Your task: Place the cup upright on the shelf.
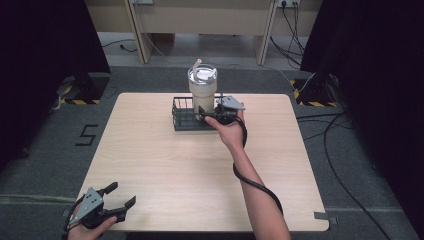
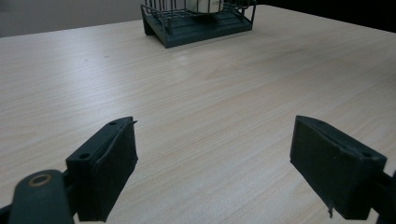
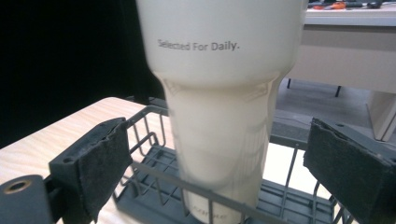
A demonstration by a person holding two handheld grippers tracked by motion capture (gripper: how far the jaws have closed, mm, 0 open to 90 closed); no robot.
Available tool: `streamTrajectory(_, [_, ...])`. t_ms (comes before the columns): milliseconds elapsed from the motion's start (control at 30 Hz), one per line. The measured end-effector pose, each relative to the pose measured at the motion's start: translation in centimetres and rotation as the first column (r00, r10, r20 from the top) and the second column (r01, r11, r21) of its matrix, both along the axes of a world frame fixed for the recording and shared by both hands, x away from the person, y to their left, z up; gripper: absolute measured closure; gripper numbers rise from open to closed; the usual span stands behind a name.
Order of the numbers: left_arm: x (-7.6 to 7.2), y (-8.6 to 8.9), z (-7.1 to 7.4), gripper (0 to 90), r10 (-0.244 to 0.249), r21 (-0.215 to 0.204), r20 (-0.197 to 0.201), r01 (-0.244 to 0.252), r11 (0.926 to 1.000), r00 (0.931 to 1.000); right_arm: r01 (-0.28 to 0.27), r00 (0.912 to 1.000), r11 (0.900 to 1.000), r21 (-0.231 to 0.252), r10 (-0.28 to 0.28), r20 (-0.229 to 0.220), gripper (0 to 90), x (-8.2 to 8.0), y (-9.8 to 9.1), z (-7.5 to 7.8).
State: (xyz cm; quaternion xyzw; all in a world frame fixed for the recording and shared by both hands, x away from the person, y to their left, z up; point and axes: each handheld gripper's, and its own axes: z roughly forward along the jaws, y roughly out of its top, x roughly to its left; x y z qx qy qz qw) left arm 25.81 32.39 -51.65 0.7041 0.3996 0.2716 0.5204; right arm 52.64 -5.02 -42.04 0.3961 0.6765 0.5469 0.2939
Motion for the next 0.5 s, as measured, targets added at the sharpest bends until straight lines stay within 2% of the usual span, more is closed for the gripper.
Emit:
streamTrajectory(167, [0.0, 0.0, 0.0, 14.1, 0.001, 0.001, 0.000, -0.001, 1.0000, 1.0000, -0.016, 0.9999, 0.9998, 0.013, 0.016, -0.002, 13.4, -1.2, -0.5, 0.3])
streamTrajectory(500, [0.0, 0.0, 0.0, 14.1, 0.004, 0.005, -0.003, -0.004, 1.0000, 1.0000, -0.026, 0.9996, 0.9995, 0.015, 0.026, 0.007, 13.2, -3.2, -1.5, 0.4])
